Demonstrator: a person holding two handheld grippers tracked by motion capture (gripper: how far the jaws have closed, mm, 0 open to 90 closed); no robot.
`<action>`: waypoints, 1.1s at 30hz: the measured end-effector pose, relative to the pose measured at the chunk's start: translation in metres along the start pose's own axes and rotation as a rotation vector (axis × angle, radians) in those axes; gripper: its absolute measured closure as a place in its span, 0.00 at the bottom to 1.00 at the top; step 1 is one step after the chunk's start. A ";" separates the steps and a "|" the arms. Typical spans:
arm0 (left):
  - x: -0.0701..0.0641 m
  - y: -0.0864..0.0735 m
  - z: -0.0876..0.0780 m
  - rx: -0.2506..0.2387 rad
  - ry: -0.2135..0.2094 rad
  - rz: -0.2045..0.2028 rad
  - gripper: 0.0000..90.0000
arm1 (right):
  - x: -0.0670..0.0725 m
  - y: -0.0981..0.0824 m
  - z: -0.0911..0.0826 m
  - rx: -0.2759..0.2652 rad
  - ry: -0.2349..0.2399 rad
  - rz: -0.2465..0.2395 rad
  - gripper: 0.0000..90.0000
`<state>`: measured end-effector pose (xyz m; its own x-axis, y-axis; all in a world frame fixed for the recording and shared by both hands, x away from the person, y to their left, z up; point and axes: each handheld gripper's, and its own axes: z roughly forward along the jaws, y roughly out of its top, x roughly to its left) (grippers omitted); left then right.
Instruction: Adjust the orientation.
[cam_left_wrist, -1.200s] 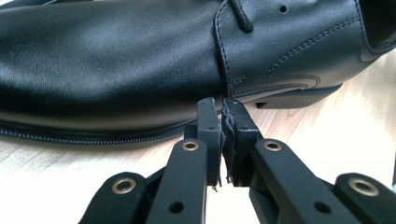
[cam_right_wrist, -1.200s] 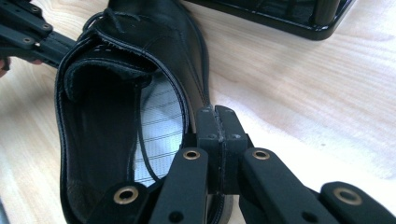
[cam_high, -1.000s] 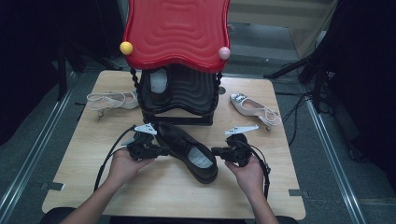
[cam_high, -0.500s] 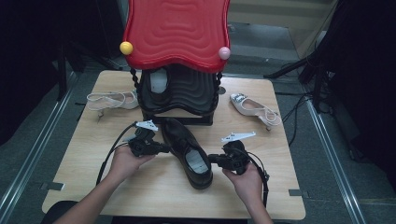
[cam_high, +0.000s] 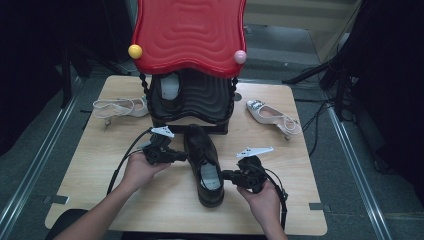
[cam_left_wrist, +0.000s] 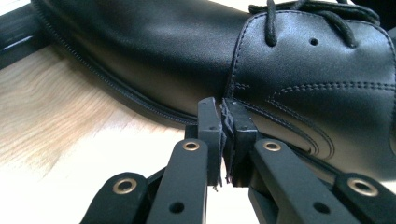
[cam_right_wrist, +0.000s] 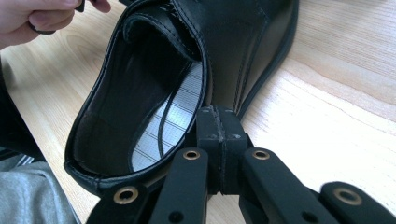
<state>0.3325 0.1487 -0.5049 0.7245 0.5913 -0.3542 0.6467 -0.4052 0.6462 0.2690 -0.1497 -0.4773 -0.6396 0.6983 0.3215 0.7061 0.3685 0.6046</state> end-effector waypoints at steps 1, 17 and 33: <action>0.000 0.001 0.001 0.000 0.001 0.004 0.97 | 0.001 0.000 0.000 0.001 0.002 0.001 1.00; -0.003 0.008 0.008 -0.005 -0.013 0.010 0.85 | -0.002 -0.002 0.001 0.009 0.003 0.016 0.94; -0.007 0.010 -0.011 -0.026 -0.012 0.046 0.65 | 0.000 0.006 -0.014 -0.047 0.000 0.055 0.80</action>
<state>0.3312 0.1481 -0.4877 0.7561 0.5643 -0.3315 0.6064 -0.4135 0.6792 0.2690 -0.1566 -0.4635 -0.6004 0.7164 0.3553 0.7252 0.3007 0.6194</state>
